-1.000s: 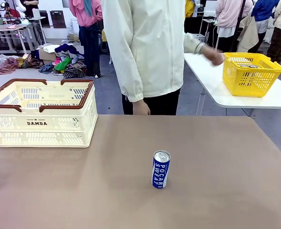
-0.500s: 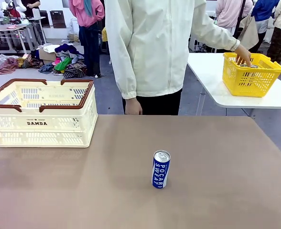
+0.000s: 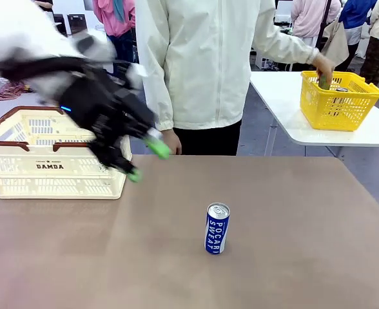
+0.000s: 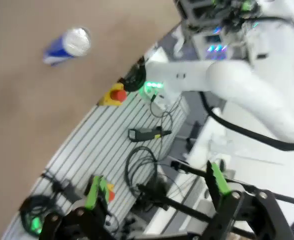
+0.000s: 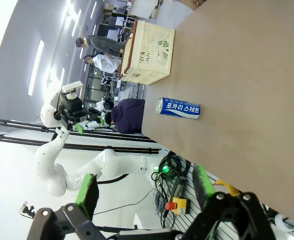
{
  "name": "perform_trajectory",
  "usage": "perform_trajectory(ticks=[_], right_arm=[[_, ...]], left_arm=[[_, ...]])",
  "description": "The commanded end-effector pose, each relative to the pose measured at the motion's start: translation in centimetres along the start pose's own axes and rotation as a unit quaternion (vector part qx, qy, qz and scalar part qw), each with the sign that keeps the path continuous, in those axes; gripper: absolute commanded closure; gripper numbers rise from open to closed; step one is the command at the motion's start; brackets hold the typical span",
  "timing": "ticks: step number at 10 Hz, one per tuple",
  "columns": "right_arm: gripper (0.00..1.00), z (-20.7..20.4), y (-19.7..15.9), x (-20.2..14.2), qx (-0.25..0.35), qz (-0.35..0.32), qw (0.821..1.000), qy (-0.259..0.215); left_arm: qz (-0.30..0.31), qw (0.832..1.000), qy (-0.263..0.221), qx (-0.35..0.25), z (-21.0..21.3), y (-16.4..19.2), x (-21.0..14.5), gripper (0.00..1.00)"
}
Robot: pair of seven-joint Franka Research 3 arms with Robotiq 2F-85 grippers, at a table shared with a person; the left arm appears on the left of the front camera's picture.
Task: Place the drinks into the Shopping basket.
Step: Pick up one drink and place it into the Shopping basket.
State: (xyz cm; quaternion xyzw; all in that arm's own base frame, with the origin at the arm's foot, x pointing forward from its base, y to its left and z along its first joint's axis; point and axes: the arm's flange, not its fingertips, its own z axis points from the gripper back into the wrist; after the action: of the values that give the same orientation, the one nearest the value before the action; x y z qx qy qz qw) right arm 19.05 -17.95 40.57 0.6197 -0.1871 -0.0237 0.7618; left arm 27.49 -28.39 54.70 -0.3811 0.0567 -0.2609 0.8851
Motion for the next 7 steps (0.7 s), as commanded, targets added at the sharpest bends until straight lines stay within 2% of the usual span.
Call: perform_trajectory(ticks=[1, 2, 4, 5, 6, 7], right_arm=[[0.0, 0.1, 0.6, 0.3, 0.005, -0.002, 1.0, -0.007], [0.0, 0.1, 0.6, 0.3, 0.005, -0.002, 1.0, -0.007], [0.0, 0.1, 0.6, 0.3, 0.005, -0.002, 1.0, -0.007], [0.0, 0.1, 0.6, 0.3, 0.005, -0.002, 1.0, -0.007], [0.0, 0.1, 0.6, 0.3, 0.005, -0.002, 1.0, -0.007], [0.0, 0.1, 0.6, 0.3, 0.005, -0.002, 1.0, -0.007]], left_arm=[[-0.011, 1.0, 0.015, 0.003, -0.5, 1.3, 3.0, 0.0], [0.0, 1.0, 0.0, 0.0, 0.0, 0.0, 0.0, 0.0], [0.0, 1.0, 0.0, 0.0, 0.0, 0.0, 0.0, 0.0], [-0.012, 1.0, 0.009, 0.001, -2.3, -0.3, 1.7, 0.0], [0.046, 0.996, -0.008, 0.074, -3.1, 1.5, 4.4, 0.0], [0.088, 0.99, -0.022, 0.106, -2.8, 2.3, 5.7, 0.0]])
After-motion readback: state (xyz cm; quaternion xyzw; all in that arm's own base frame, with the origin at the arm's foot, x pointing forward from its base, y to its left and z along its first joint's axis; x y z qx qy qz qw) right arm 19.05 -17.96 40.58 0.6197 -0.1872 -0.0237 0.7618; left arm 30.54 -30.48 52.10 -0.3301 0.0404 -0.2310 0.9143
